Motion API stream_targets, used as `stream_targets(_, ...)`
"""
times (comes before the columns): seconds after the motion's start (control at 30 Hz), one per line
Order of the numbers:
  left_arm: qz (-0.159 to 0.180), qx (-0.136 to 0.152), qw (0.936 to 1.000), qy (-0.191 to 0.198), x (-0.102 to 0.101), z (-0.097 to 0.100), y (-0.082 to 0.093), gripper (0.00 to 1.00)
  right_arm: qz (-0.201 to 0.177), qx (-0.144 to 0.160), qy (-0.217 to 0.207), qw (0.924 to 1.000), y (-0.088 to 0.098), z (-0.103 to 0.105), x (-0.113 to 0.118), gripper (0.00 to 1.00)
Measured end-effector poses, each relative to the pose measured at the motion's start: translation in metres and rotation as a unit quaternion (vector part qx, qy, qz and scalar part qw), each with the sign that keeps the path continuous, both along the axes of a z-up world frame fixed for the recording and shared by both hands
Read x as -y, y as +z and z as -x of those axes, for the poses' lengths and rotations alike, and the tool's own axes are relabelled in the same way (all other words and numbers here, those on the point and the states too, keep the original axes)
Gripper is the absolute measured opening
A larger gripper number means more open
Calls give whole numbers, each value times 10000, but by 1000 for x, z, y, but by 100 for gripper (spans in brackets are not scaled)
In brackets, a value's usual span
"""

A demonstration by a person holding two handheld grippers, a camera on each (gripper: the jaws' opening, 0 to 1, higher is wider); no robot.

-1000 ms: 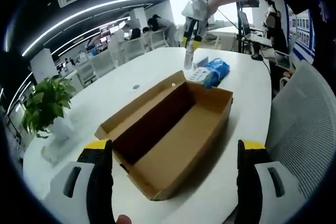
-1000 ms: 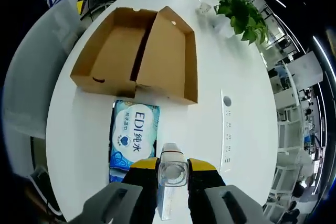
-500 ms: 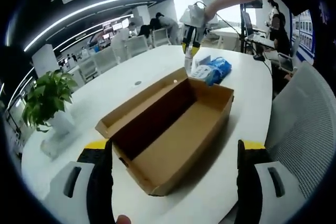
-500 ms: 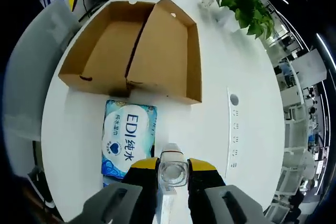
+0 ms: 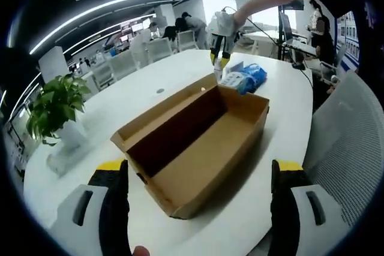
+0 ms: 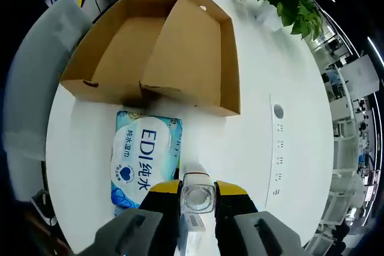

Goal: Operate the shoe box by opening the lid, removing the specified soft item, and placing it in the target area until the item is outside and the box remains undamaged.

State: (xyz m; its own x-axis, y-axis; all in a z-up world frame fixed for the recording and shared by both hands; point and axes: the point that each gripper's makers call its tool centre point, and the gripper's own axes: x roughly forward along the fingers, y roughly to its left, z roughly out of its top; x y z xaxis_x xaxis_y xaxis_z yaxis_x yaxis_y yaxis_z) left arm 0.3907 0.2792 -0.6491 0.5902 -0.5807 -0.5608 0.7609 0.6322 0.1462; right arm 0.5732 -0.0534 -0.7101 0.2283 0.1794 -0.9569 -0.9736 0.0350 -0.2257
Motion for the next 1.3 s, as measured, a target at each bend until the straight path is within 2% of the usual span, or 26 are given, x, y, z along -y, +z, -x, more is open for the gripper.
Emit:
stream_targets(0.43,-19,-77,10000,31,-2,2,-6,98,0,-294,-93,9995,-2,-1,-1,17)
stream_targets(0.93,-37,-107,9999,61,-4,1,-7,98,-18,-210,-119,9997,5,-1,-2,20)
stream_targets(1.2,-24,-83,9998,159,-7,-3,-5,96,-62,-168,-204,9996,10,2,-4,23)
stream_targets(1.3,-3,-98,9997,229,-10,-5,-5,94,-108,-134,-235,9996,13,2,-6,27)
